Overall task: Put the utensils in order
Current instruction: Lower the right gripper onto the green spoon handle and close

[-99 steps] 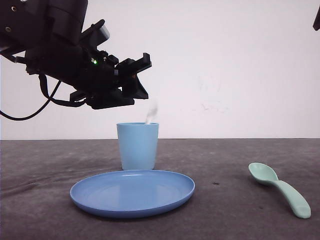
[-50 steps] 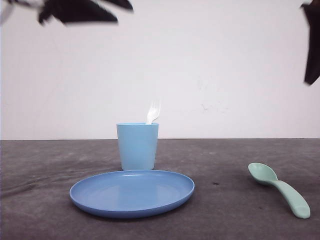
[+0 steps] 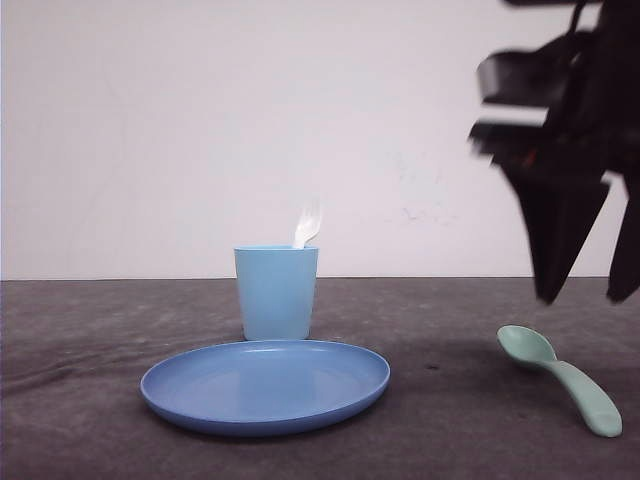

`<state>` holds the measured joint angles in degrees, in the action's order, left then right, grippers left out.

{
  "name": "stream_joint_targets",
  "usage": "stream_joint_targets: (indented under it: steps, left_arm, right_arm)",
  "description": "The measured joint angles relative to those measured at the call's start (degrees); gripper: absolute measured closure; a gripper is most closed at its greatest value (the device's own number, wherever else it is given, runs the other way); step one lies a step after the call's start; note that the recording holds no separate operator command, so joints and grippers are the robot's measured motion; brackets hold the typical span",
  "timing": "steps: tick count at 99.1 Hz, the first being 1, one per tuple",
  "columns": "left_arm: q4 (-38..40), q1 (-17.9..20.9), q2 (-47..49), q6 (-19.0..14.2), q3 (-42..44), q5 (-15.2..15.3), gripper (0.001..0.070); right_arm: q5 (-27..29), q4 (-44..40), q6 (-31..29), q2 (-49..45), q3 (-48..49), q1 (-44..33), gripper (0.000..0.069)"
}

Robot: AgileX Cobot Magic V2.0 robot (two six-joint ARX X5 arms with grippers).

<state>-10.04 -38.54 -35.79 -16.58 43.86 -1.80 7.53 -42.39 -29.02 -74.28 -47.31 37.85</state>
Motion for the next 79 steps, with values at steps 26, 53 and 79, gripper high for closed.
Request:
stream_joint_targets:
  steps: [26,53,79]
  left_arm:
    - [-5.38,0.00,3.30,0.00,0.00,0.00,0.0511]
    - [-7.80,0.00,4.00,0.00,0.00,0.00,0.0510]
    - [-8.87,0.00,4.13,0.00,0.00,0.00,0.0511]
  right_arm:
    - [1.64,3.13,-5.01,-6.12,0.00,1.09,0.0406]
    - [1.68,5.60,-7.72,-10.78,0.00,1.09,0.0494]
    - [2.56,7.02,-8.76,-11.67,0.00,1.09,0.0614]
